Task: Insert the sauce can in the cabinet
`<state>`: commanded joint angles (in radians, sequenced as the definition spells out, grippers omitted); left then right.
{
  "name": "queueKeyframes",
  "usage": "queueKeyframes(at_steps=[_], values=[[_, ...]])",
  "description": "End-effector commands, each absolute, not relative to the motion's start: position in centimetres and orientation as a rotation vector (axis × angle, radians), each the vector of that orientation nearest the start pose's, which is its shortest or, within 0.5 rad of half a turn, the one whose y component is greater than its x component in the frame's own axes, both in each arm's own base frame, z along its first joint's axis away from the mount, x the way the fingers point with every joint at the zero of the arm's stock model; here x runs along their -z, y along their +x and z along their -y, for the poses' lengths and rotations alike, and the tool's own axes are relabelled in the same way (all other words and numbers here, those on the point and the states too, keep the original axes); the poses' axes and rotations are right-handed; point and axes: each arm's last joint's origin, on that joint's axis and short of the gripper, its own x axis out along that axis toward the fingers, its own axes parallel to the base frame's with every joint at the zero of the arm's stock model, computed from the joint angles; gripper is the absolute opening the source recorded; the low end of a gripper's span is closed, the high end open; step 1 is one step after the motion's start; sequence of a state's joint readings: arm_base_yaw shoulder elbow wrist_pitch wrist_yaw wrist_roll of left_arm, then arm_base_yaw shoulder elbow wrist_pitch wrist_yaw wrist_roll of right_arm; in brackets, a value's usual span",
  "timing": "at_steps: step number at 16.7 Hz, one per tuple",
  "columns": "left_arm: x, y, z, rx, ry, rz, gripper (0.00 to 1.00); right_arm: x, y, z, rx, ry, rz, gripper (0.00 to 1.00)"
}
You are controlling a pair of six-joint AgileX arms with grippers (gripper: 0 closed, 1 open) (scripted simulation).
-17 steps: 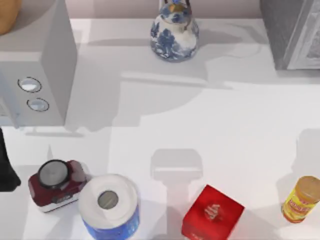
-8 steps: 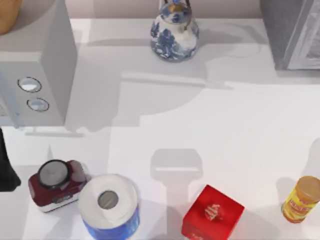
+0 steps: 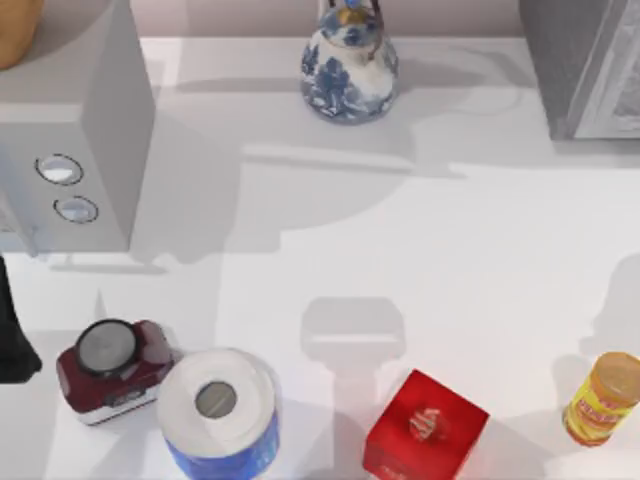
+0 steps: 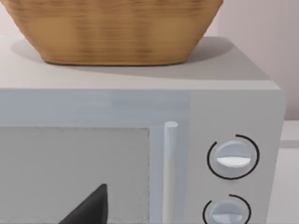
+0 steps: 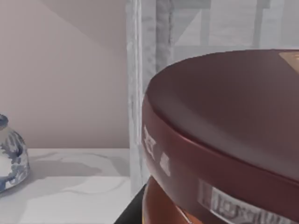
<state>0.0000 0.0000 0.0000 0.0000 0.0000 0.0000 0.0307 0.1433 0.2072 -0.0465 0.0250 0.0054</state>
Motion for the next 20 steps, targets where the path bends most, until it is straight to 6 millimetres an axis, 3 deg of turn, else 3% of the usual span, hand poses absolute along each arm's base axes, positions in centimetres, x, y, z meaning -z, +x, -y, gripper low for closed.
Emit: queueKeyframes(at_steps=[6,8,14,20], values=[[-16.0,10.6,0.1,0.0,0.0,0.0,1.0,-34.2,11.2,-0.6,-0.002,0.006,0.083,0.0],[-16.0,10.6,0.1,0.0,0.0,0.0,1.0,-37.4,11.7,-0.8,-0.002,0.008,0.094,0.0],[-16.0,10.6,0.1,0.0,0.0,0.0,1.0,-41.5,17.2,-1.9,0.001,-0.007,-0.076,0.0],[-16.0,10.6,0.1,0.0,0.0,0.0,1.0,-49.0,21.9,-3.5,-0.001,-0.007,-0.051,0.0]])
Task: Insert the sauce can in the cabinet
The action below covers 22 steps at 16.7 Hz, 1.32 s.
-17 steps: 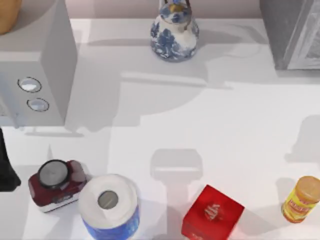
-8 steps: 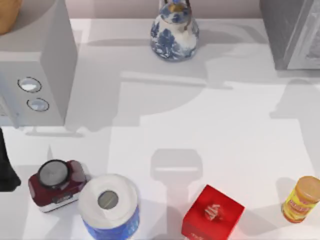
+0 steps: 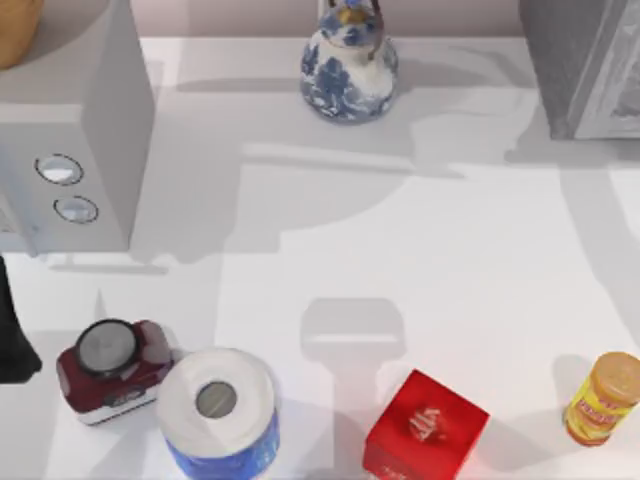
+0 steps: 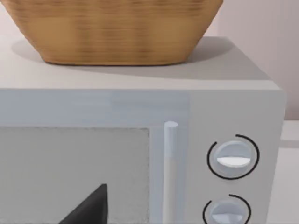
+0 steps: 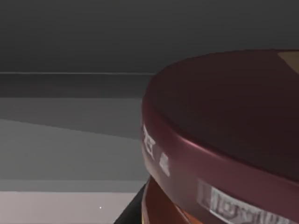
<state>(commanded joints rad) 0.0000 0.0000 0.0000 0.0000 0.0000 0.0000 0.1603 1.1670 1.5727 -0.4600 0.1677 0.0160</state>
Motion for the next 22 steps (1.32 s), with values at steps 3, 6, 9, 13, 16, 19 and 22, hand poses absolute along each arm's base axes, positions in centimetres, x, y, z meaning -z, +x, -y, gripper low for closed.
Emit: queueKeyframes(at_steps=[3,6,9,13,16,19,22], values=[[-16.0,10.6,0.1,0.0,0.0,0.0,1.0,-51.1,24.0,-4.3,-0.001,-0.007,-0.044,0.0],[-16.0,10.6,0.1,0.0,0.0,0.0,1.0,-52.6,24.7,-4.7,-0.002,-0.001,-0.017,0.0],[-16.0,10.6,0.1,0.0,0.0,0.0,1.0,-53.0,24.6,-4.8,-0.002,0.002,-0.001,0.0],[-16.0,10.6,0.1,0.0,0.0,0.0,1.0,-53.0,24.6,-4.6,0.001,0.004,0.0,0.0],[-16.0,10.6,0.1,0.0,0.0,0.0,1.0,-53.3,25.5,-4.7,0.001,0.006,0.008,0.0],[-16.0,10.6,0.1,0.0,0.0,0.0,1.0,-53.6,28.7,-4.9,0.001,0.006,0.013,0.0],[-16.0,10.6,0.1,0.0,0.0,0.0,1.0,-53.2,31.4,-4.9,0.001,0.005,0.007,0.0]])
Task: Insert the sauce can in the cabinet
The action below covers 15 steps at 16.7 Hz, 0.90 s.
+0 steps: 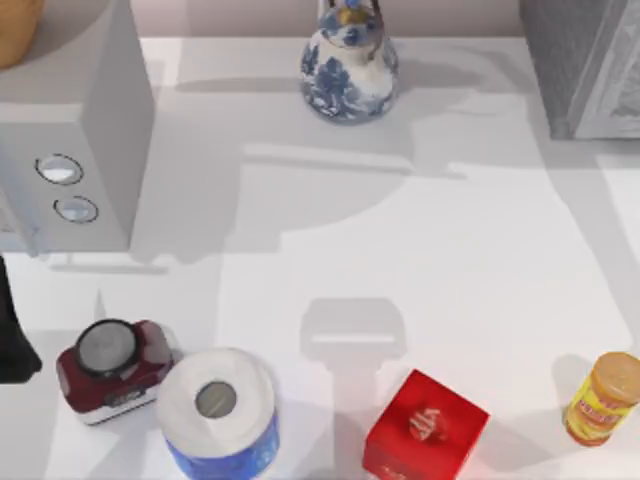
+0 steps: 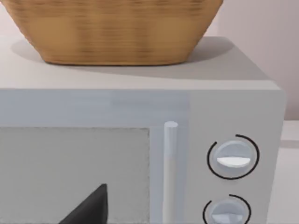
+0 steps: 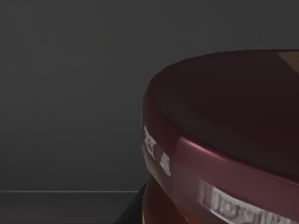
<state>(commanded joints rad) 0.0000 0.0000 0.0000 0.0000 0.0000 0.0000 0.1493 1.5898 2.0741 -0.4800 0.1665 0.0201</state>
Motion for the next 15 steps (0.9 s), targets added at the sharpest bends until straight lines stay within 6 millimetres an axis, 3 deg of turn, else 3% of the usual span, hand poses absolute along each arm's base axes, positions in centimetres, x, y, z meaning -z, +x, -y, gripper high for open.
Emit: queueKeyframes(at_steps=[8,13,15], values=[[-16.0,10.6,0.1,0.0,0.0,0.0,1.0,-51.0,39.2,-4.6,0.001,0.003,-0.008,0.0],[-16.0,10.6,0.1,0.0,0.0,0.0,1.0,-51.0,39.6,-4.5,0.001,0.004,0.0,0.0],[-16.0,10.6,0.1,0.0,0.0,0.0,1.0,-51.0,39.6,-4.5,0.001,0.004,0.0,0.15]])
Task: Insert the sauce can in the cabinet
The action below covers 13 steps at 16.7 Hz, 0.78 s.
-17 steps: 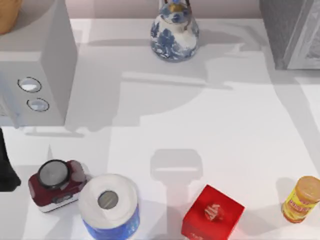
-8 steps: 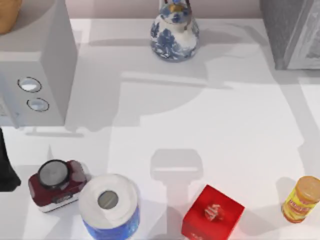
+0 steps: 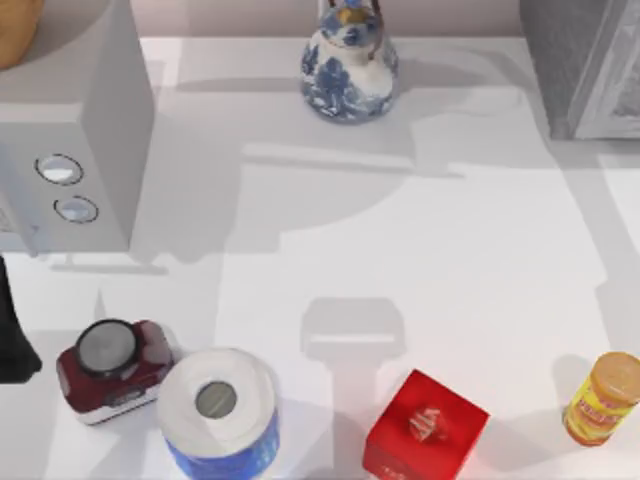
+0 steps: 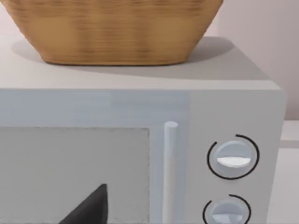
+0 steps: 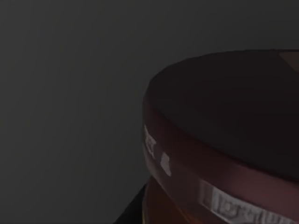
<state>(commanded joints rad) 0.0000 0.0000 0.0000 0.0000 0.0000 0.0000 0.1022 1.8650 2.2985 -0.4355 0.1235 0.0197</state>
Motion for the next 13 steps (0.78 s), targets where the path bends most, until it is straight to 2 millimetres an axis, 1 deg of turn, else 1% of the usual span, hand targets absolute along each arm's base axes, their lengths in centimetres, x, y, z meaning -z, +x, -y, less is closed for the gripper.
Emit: queueKeyframes(at_steps=[11,12,13], values=[[-16.0,10.57,0.12,0.0,0.0,0.0,1.0,-51.02,39.56,-4.48,0.001,0.004,0.0,0.98],[-16.0,10.57,0.12,0.0,0.0,0.0,1.0,-51.02,39.56,-4.48,0.001,0.004,0.0,1.0],[-16.0,10.57,0.12,0.0,0.0,0.0,1.0,-51.02,39.56,-4.48,0.001,0.004,0.0,1.0]])
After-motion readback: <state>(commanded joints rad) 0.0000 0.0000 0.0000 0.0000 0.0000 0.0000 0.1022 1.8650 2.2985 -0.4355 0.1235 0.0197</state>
